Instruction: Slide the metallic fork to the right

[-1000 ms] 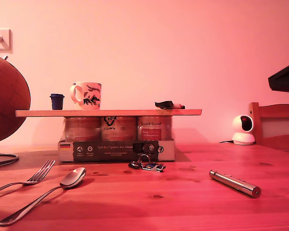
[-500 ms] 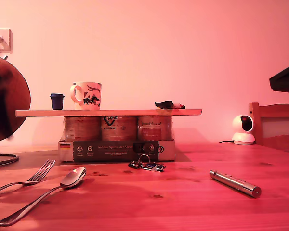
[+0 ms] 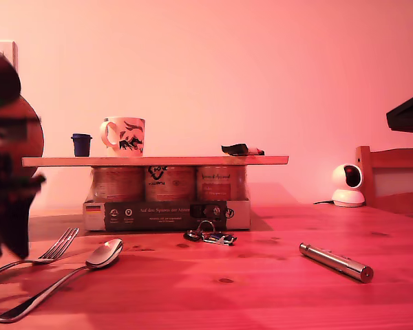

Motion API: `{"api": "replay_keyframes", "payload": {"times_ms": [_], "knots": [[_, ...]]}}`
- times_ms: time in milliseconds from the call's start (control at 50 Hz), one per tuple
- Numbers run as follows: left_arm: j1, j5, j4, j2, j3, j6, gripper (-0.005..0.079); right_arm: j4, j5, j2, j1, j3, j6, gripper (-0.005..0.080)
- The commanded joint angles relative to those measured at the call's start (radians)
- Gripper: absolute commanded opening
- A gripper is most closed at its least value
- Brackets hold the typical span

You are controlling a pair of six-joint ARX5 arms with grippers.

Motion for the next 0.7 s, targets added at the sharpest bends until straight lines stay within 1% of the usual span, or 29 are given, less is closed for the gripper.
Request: {"api": "replay_keyframes", "payload": {"times_ms": [0, 80, 200, 280, 380, 580, 680], "knots": [[-0.004, -0.003, 0.008, 0.029, -0.002, 0.005, 0.0377, 0.011, -0.001, -0.005, 0.004, 0.011, 0.0, -0.0012], [-0.004, -0.006, 0.007, 0.043, -0.002, 0.004, 0.0377, 0.01, -0.011, -0.005, 0.005, 0.011, 0.0, -0.0012], [-0.01, -0.006, 0.007, 0.048, -0.002, 0.004, 0.0372, -0.011, -0.058, -0.005, 0.005, 0.011, 0.0, -0.0012], [-0.014, -0.006, 0.009, 0.048, -0.002, 0.004, 0.035, -0.04, -0.06, -0.005, 0.005, 0.011, 0.0, -0.0012], [-0.017, -0.006, 0.009, 0.048, -0.002, 0.003, 0.028, -0.053, -0.055, -0.005, 0.005, 0.011, 0.0, -0.0012], [-0.021, -0.005, 0.002, 0.048, -0.002, 0.003, 0.0095, -0.042, -0.053, -0.005, 0.005, 0.011, 0.0, -0.0012], [-0.023, 0.003, -0.003, 0.048, -0.002, 0.003, 0.0037, -0.042, -0.052, -0.005, 0.005, 0.011, 0.0, -0.0012]]}}
